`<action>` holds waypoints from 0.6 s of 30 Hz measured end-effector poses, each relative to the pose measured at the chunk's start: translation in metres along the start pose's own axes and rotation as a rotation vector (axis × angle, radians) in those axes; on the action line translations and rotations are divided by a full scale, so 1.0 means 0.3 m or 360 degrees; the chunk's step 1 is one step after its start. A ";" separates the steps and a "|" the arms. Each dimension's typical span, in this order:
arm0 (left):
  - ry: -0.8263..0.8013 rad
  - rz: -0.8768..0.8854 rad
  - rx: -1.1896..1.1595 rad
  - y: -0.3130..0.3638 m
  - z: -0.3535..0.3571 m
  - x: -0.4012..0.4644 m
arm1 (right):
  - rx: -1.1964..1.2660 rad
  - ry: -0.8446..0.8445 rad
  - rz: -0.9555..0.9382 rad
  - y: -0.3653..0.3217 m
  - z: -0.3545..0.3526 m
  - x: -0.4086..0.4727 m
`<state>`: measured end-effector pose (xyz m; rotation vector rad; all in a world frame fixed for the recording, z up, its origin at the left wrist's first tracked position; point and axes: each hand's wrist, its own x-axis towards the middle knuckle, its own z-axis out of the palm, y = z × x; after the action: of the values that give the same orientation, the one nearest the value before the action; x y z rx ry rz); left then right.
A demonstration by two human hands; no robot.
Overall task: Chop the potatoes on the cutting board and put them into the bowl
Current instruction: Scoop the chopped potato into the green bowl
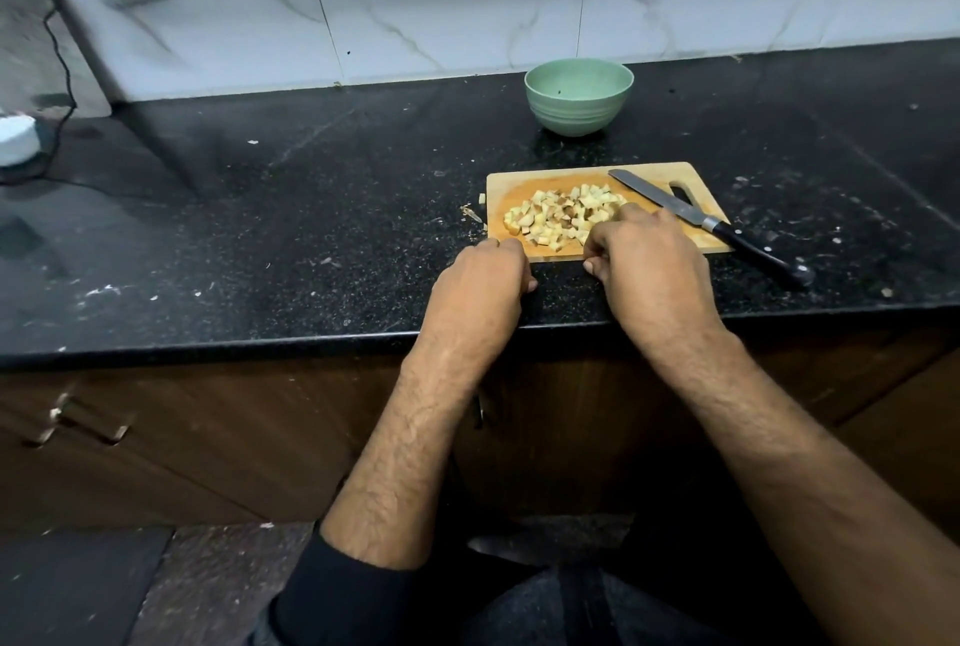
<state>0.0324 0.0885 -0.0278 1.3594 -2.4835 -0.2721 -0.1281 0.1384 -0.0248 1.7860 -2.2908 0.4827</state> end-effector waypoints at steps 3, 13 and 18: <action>0.0134 -0.0047 -0.0292 -0.005 -0.003 0.011 | 0.0044 -0.0020 0.0098 -0.005 -0.002 0.000; 0.0589 -0.0206 -0.0888 -0.037 0.049 0.154 | 0.0066 -0.0036 0.0284 -0.040 0.009 0.005; 0.0650 -0.0206 -0.0917 -0.043 0.071 0.184 | 0.0376 -0.0078 0.0337 0.007 0.010 0.036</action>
<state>0.0071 0.0355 -0.0426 1.1793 -1.7951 -0.6137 -0.1326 0.1279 -0.0239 1.6750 -2.5644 0.7835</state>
